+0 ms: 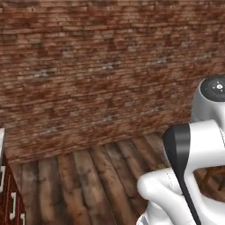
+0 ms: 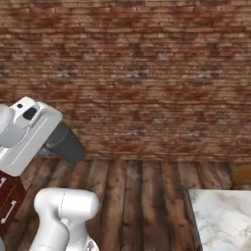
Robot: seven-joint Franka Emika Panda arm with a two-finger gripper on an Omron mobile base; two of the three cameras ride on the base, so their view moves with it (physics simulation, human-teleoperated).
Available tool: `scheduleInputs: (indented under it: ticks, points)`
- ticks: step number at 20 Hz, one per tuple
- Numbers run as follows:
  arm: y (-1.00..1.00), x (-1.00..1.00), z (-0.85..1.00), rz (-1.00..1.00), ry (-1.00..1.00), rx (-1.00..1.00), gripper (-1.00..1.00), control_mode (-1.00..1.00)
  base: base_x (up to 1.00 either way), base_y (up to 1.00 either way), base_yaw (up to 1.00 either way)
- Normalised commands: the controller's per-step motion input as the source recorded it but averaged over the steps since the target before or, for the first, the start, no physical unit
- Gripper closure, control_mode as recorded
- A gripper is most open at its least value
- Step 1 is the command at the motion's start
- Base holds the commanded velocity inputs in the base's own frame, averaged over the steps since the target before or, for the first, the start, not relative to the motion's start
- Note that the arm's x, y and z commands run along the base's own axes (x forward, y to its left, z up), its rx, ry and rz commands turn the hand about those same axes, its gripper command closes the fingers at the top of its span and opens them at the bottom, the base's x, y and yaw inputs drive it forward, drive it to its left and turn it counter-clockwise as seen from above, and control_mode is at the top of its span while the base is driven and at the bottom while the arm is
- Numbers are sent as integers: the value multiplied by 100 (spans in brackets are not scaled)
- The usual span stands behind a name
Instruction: There is a bowl on the dining counter. Grab a lemon wedge from the fridge and place it in the bowl. Then get the liquor bottle and glass cup from the cabinet and place them next to the bowl.
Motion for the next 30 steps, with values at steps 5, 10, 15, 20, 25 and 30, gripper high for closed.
scheduleInputs:
  ticks: [5, 10, 15, 20, 25, 30]
  points:
    - [0, 0, 0, 0, 0, 0, 100, 100, 100, 38, -54]
    - [0, 0, 0, 0, 0, 0, 100, 100, 100, 49, -58]
    - [0, 0, 0, 0, 0, 0, 100, 100, 96, 47, -60]
    - [0, 0, 0, 0, 0, 0, 100, 100, 92, 49, -60]
    - [0, 0, 0, 0, 0, 0, 100, 100, 90, 50, -61]
    - [0, 0, 0, 0, 0, 0, 100, 100, 87, 45, -62]
